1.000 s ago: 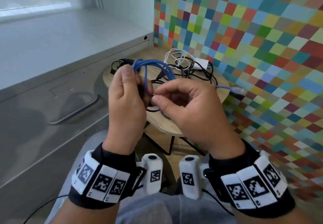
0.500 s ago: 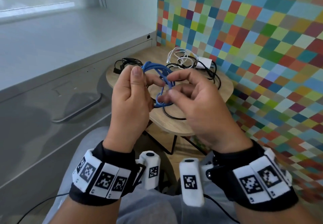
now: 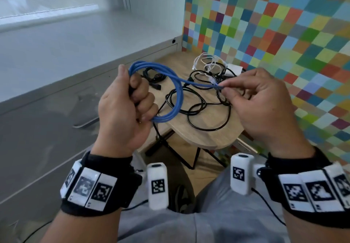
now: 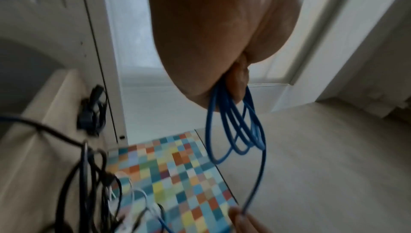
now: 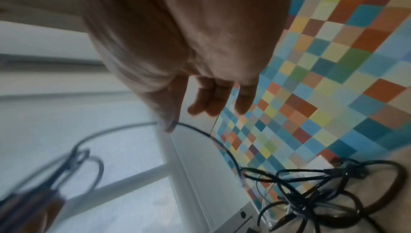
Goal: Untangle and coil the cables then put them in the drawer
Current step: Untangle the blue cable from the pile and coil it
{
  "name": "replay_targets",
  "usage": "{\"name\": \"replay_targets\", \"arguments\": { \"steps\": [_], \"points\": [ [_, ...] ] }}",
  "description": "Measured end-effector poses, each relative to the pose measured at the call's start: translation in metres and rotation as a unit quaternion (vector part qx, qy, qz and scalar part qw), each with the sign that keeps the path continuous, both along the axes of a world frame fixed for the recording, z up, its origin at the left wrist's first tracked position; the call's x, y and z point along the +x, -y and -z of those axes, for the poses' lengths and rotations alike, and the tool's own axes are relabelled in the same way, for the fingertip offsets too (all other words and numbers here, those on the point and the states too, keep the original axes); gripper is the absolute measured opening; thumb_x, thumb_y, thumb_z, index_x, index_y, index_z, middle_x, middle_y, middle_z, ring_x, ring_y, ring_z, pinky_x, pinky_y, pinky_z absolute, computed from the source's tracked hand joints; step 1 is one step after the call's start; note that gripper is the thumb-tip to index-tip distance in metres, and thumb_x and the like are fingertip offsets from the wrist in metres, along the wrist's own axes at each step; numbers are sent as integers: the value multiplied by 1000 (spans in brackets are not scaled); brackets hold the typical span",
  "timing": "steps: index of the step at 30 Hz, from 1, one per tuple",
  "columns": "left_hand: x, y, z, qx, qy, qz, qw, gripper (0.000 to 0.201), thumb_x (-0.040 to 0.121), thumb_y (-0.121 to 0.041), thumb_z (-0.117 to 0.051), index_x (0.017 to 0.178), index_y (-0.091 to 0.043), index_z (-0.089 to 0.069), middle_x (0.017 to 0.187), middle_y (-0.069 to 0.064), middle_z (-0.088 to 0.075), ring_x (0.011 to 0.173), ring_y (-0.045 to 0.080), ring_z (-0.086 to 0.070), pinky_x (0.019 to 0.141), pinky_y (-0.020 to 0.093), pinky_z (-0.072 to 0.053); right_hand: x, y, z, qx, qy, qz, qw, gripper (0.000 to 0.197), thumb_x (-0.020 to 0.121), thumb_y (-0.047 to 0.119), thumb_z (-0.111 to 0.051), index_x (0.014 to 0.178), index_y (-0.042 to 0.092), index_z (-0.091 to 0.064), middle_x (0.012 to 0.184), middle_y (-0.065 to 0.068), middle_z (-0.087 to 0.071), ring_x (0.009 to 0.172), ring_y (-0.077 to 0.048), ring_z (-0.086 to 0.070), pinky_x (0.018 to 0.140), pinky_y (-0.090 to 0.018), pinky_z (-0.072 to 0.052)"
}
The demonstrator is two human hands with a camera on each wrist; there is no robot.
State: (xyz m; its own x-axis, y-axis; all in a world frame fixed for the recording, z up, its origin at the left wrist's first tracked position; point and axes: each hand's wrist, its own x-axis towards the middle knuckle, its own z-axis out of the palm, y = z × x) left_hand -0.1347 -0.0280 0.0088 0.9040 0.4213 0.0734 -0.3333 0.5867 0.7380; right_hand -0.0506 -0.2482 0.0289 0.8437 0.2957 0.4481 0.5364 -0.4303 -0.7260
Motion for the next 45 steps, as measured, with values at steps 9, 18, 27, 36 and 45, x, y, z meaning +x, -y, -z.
{"name": "replay_targets", "arguments": {
  "steps": [9, 18, 27, 36, 45],
  "points": [
    [-7, 28, -4, -111, 52, -29, 992, 46, 111, -43, -30, 73, -21, -43, 58, -5, -20, 41, 9, -15, 38, 23, -21, -29, -60, 19, 290, -243, -194, 905, 28, 104, 9, -51, 120, 11, -74, 106, -11, -79, 103, -27, -75, 91, -40, -60],
    [-7, 8, 17, -35, 45, -123, 991, 42, 112, -37, -30, 79, -16, -43, 61, -1, -30, 45, 13, -25, 45, 29, -30, -37, -96, 26, 301, -336, -205, 869, 14, 94, 2, -66, 99, 9, -77, 90, -5, -77, 92, -21, -73, 95, -39, -59],
    [0, -1, 33, 1, -20, -174, 985, 41, 112, -36, -33, 79, -16, -44, 64, 0, -33, 53, 17, -25, 51, 39, -21, -41, -104, 27, 312, -419, -250, 815, 16, 104, 3, -51, 111, 6, -64, 62, 0, -52, 70, -15, -59, 80, -29, -53],
    [1, 0, 31, 43, 13, -186, 982, 37, 106, -39, -37, 78, -16, -44, 64, 1, -35, 51, 16, -31, 50, 35, -32, -30, -94, 41, 103, -256, -197, 941, 50, 84, -13, -65, 114, 26, -66, 96, -1, -65, 91, -16, -65, 80, -32, -58],
    [-4, -25, 14, -51, 17, -209, 977, 41, 112, -35, -34, 78, -16, -45, 63, -2, -32, 51, 13, -24, 48, 28, -31, -20, -52, 34, 30, -223, -162, 961, 13, 84, 5, -82, 83, 18, -78, 74, -2, -76, 63, -12, -69, 64, -25, -58]
  ]
}}
